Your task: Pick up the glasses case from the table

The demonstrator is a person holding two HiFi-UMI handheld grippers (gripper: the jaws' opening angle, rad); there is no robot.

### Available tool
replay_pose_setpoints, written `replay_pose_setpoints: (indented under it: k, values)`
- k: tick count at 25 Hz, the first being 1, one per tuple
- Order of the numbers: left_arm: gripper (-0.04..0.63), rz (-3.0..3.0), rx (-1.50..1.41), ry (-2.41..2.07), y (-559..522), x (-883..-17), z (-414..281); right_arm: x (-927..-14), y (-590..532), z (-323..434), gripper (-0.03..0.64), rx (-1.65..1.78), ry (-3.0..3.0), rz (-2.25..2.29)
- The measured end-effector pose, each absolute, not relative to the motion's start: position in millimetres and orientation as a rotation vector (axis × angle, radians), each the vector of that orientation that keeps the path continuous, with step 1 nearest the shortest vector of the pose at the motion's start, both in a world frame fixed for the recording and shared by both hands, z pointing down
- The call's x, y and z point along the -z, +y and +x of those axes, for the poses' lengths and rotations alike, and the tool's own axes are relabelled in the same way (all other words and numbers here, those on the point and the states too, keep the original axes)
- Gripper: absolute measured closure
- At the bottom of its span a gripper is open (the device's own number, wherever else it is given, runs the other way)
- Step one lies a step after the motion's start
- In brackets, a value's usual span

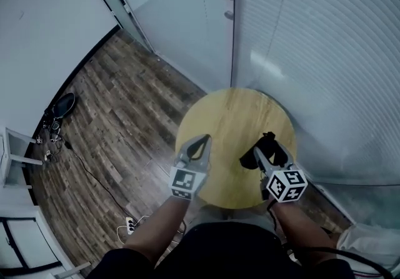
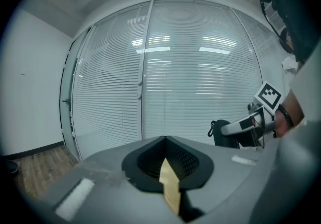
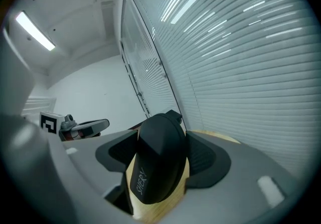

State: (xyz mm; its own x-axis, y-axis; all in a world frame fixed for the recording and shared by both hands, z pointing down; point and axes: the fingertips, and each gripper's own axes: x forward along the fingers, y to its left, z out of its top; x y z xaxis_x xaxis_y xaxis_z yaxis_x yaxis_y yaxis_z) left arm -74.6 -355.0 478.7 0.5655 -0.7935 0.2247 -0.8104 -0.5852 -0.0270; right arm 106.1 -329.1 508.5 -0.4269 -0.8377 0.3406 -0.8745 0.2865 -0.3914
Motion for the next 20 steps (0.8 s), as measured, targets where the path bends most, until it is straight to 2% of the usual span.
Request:
replay_pose_setpoints:
  k: [20]
  values:
    - [0.592, 2.836, -0.239, -1.409, -351, -404, -48, -400, -317, 177, 0.318, -0.511, -2.584, 1.846]
